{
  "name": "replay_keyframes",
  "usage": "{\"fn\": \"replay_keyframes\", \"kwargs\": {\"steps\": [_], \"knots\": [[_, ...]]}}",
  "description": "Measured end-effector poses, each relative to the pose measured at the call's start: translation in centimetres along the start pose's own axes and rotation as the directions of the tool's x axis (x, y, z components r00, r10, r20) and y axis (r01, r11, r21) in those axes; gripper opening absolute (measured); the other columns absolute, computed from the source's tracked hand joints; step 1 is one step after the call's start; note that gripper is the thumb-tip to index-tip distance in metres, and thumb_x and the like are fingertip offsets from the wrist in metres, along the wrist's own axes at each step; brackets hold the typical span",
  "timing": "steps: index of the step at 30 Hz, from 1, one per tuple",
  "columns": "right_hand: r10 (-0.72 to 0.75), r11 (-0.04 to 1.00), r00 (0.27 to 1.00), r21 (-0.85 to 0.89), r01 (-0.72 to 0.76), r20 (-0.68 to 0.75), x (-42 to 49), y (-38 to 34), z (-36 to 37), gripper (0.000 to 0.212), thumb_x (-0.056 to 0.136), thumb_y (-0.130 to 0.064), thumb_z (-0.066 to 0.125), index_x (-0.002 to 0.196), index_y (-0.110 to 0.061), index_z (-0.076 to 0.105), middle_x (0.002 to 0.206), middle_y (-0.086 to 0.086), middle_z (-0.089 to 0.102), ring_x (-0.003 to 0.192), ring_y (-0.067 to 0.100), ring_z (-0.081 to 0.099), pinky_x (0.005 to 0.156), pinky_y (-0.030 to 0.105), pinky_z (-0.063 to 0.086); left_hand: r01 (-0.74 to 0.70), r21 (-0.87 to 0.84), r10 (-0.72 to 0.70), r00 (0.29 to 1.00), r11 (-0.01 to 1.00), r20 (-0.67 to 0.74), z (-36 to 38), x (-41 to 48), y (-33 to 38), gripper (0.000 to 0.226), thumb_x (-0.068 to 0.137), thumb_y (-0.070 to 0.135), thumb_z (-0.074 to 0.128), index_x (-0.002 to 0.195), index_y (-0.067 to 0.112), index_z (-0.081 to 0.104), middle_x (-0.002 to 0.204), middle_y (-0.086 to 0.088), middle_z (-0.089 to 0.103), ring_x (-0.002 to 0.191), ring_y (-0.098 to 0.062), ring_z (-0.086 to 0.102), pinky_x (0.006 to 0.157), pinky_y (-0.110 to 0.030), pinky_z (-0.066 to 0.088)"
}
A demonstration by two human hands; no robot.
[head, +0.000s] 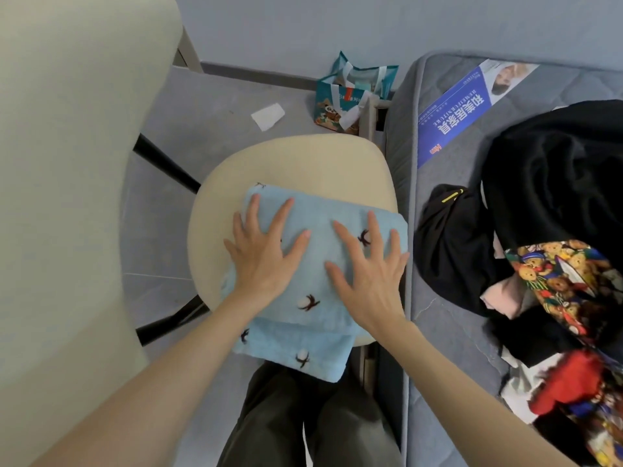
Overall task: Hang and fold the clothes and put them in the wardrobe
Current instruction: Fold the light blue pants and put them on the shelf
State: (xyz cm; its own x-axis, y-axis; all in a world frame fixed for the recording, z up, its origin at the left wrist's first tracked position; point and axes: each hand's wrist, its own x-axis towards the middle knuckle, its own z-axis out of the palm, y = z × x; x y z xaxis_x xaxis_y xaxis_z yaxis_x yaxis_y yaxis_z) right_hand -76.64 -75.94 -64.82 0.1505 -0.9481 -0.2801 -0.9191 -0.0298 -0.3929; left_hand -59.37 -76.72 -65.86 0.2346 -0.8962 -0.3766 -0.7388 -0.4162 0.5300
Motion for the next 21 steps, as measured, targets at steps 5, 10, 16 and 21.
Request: {"fn": "replay_keyframes", "kwargs": {"steps": [5,10,16,21], "knots": [[0.175,0.966,0.962,0.154,-0.209,0.211,-0.3,1.7,4.7,0.082,0.073,-0.082,0.03,0.141,-0.06,-0.012,0.142,-0.02,-0.046,0.144,0.043,0.005,0.112,0.057,0.016,0.293,-0.248,-0.274,0.955,0.923,0.111,2.3,-0.1,-1.8,0.1,0.063,0.078,0.062,0.132,0.07,-0.011,0.154,-0.015,0.009,0.136,-0.037,0.028,0.107,-0.055,0.031],[0.33,0.874,0.936,0.333,-0.353,0.125,-0.7,1.7,4.4,0.093,0.065,-0.083,0.054,0.133,-0.071,-0.007,0.152,-0.018,-0.029,0.131,0.043,0.026,0.092,0.048,0.041,0.288,-0.26,-0.281,0.958,0.922,0.065,2.5,0.0,-2.9,0.111,0.052,0.085,0.063,0.132,0.07,-0.014,0.136,-0.01,0.04,0.118,-0.032,0.049,0.101,-0.056,0.038],[0.484,0.726,0.86,0.475,-0.498,0.162,-0.5,1.7,3.8,0.103,0.051,-0.087,0.06,0.129,-0.075,-0.006,0.121,0.011,0.041,0.098,0.027,0.052,0.077,0.04,0.046,0.399,-0.376,-0.36,0.917,0.837,0.172,2.0,0.6,-4.7,0.129,0.034,0.088,0.067,0.141,0.052,0.004,0.136,0.004,0.047,0.121,-0.023,0.05,0.1,-0.05,0.043],[0.429,0.723,0.874,0.494,-0.483,0.227,0.9,2.6,3.6,0.107,0.049,-0.085,0.062,0.128,-0.075,-0.01,0.11,-0.011,0.052,0.08,0.006,0.055,0.069,0.029,0.048,0.435,-0.409,-0.391,0.9,0.802,0.19,2.7,1.7,-5.3,0.121,0.036,0.084,0.072,0.139,0.044,0.023,0.126,0.015,0.053,0.107,-0.014,0.055,0.09,-0.034,0.045]]}}
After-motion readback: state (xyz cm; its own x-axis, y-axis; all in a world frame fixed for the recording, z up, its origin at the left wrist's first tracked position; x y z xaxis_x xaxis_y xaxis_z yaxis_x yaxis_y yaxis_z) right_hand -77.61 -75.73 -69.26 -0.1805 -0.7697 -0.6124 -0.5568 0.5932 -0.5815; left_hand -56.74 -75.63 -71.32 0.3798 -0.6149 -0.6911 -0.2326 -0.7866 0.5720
